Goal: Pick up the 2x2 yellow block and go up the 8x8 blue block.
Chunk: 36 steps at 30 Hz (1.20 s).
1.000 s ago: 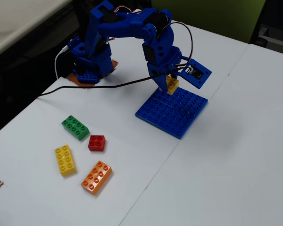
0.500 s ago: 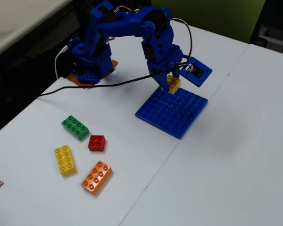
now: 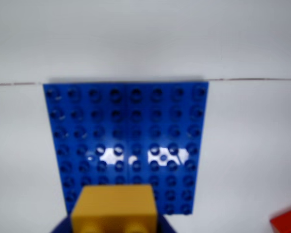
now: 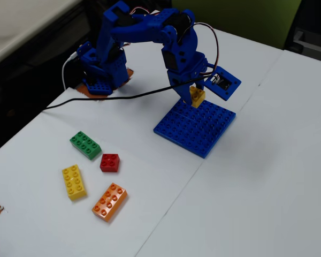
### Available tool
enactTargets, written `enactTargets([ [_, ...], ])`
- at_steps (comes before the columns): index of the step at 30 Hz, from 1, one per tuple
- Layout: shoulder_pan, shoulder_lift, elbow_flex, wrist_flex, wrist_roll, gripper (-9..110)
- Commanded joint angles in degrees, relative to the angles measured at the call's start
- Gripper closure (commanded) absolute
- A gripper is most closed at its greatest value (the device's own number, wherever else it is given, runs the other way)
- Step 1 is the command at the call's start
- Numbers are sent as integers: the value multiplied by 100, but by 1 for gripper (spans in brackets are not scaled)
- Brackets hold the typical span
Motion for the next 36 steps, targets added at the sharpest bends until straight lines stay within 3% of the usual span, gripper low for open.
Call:
enactTargets([
  [1,-35,53,-272,-70,0,101],
  [36,-44,53,-343,-97,18,101],
])
